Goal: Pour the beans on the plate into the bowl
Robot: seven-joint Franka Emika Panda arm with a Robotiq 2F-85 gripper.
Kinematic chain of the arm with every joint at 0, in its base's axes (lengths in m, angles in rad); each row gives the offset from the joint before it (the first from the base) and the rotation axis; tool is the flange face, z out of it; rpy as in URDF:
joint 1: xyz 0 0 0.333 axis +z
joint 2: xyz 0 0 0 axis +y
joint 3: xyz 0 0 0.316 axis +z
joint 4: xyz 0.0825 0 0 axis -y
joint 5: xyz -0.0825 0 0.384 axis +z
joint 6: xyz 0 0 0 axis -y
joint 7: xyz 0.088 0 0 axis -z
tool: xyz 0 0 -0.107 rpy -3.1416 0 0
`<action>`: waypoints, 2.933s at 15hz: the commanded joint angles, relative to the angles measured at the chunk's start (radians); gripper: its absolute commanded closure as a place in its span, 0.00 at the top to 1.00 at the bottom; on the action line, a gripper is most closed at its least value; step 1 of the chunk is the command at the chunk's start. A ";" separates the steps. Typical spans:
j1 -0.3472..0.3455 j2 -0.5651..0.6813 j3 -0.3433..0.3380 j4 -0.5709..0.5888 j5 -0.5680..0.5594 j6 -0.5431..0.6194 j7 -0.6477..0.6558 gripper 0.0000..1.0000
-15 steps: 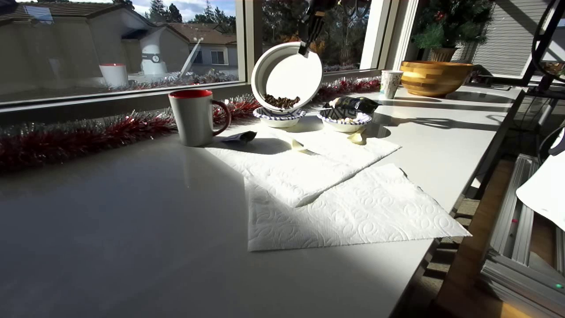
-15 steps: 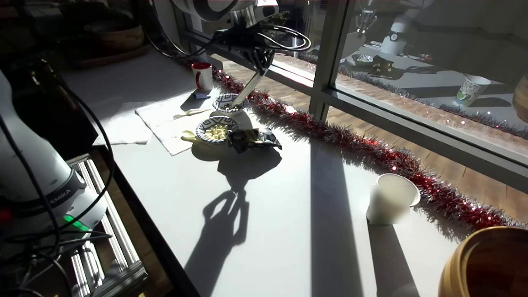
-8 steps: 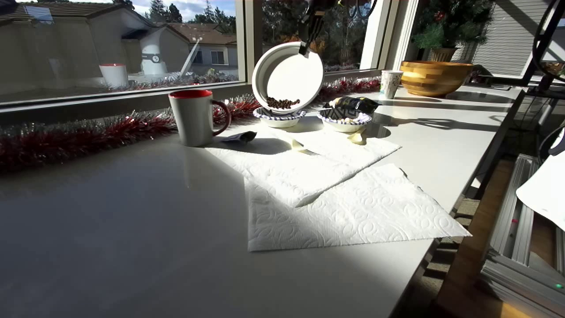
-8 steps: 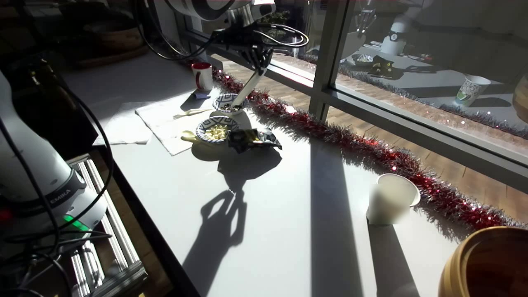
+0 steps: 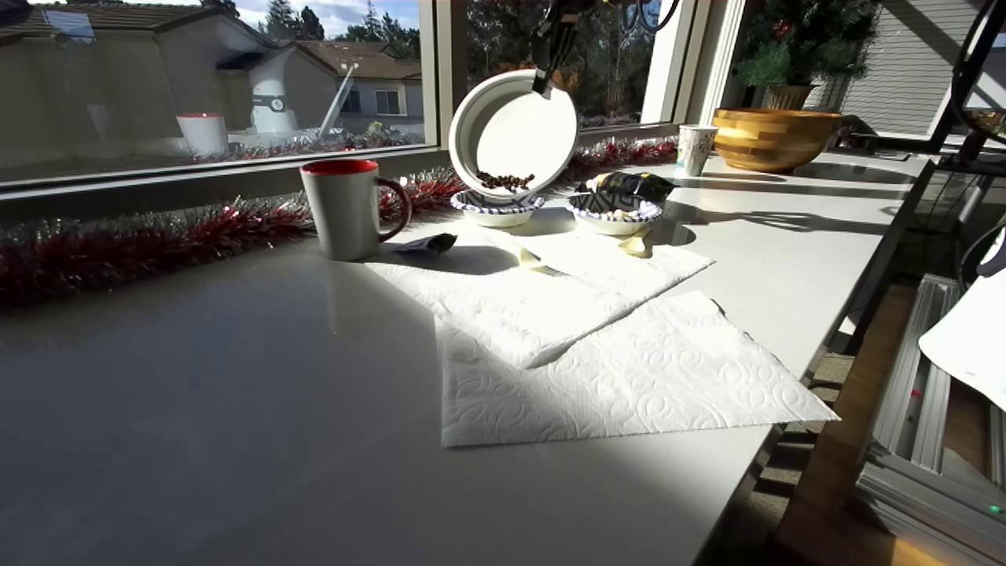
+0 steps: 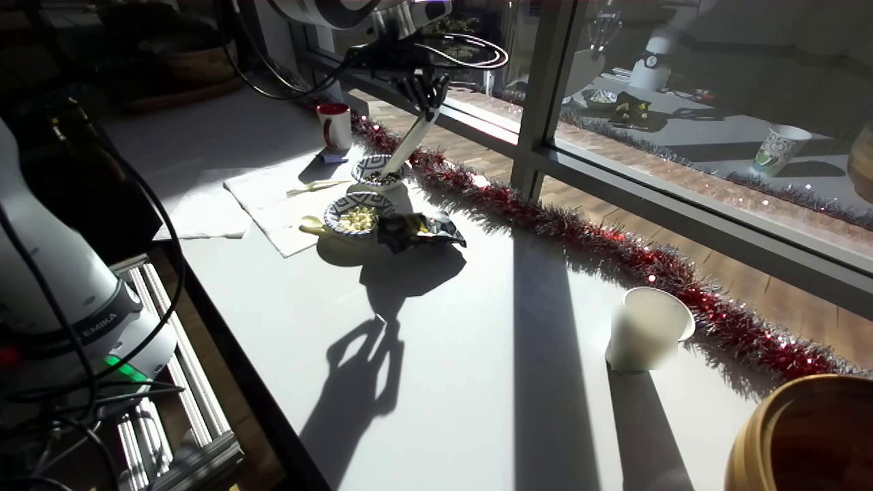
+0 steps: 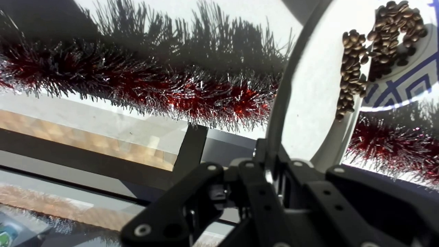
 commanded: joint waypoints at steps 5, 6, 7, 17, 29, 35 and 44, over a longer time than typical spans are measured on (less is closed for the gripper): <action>0.015 -0.043 -0.010 -0.035 -0.132 0.004 0.087 0.01; 0.016 -0.044 -0.009 -0.035 -0.148 0.004 0.096 0.01; 0.018 -0.045 -0.009 -0.035 -0.165 0.004 0.106 0.01; 0.047 -0.063 -0.001 -0.034 -0.288 0.002 0.182 0.01; 0.082 -0.088 0.020 -0.042 -0.564 0.003 0.384 0.01; 0.099 -0.103 0.036 -0.054 -0.709 -0.005 0.499 0.01; 0.087 -0.143 0.038 -0.053 -0.858 0.010 0.579 0.01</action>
